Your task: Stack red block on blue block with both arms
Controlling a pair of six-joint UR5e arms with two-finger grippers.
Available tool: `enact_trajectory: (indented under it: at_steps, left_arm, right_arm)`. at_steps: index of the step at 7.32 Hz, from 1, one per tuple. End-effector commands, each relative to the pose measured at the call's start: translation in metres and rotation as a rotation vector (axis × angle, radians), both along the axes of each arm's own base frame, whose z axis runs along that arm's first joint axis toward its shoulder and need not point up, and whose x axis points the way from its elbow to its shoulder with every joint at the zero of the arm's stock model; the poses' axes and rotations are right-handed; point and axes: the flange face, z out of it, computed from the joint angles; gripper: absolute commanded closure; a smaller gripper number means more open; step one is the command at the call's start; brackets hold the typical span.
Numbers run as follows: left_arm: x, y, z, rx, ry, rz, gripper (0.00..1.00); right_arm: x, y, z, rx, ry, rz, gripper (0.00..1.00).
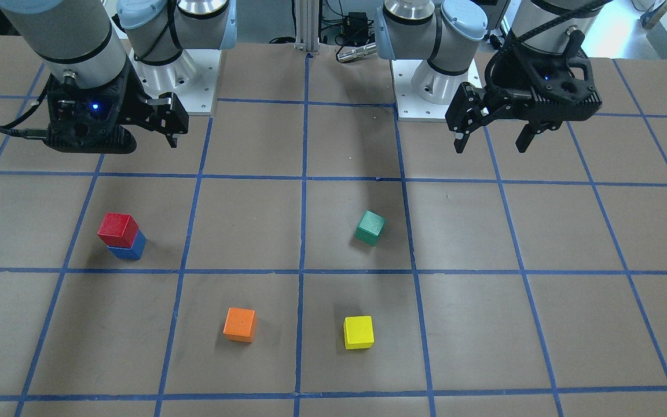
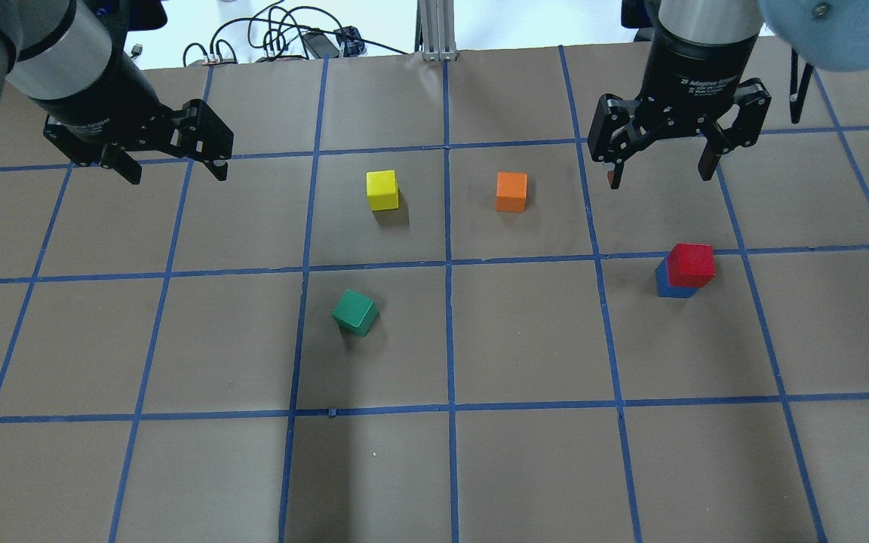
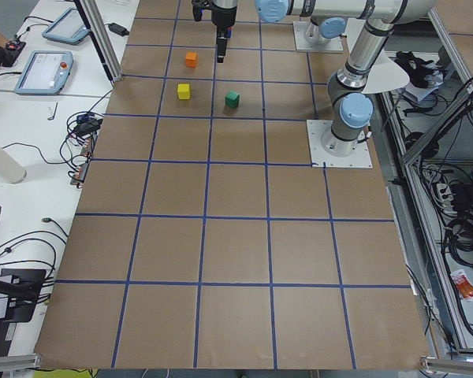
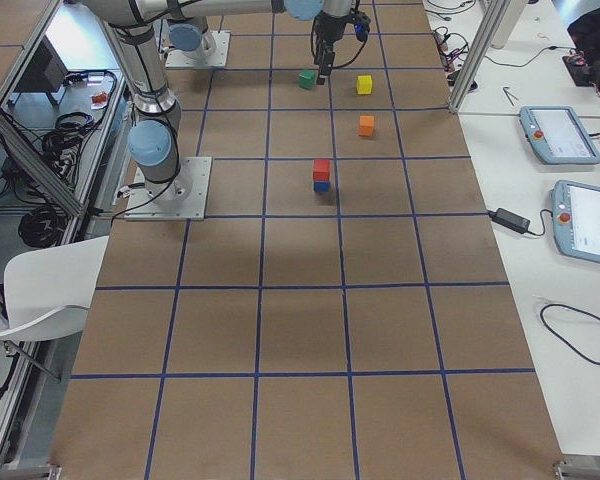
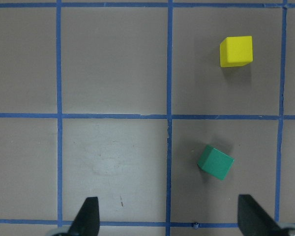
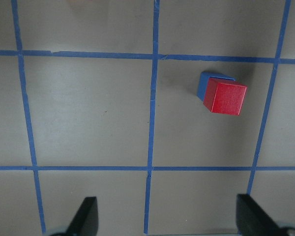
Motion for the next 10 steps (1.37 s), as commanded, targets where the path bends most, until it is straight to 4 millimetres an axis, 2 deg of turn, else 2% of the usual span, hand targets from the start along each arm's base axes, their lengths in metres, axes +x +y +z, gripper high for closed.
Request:
enact_trajectory:
  at_steps: [1, 10]
  left_arm:
    - [0.0001, -0.0027, 0.0023, -0.001, 0.001, 0.009, 0.00]
    - [-0.0009, -0.0011, -0.0031, 0.010, 0.004, 0.010, 0.00]
  right_arm:
    - [-0.0168, -0.0047, -0.0004, 0.008, -0.072, -0.053, 0.00]
    - [-0.0162, -0.0032, 0.0063, -0.018, -0.062, -0.066, 0.00]
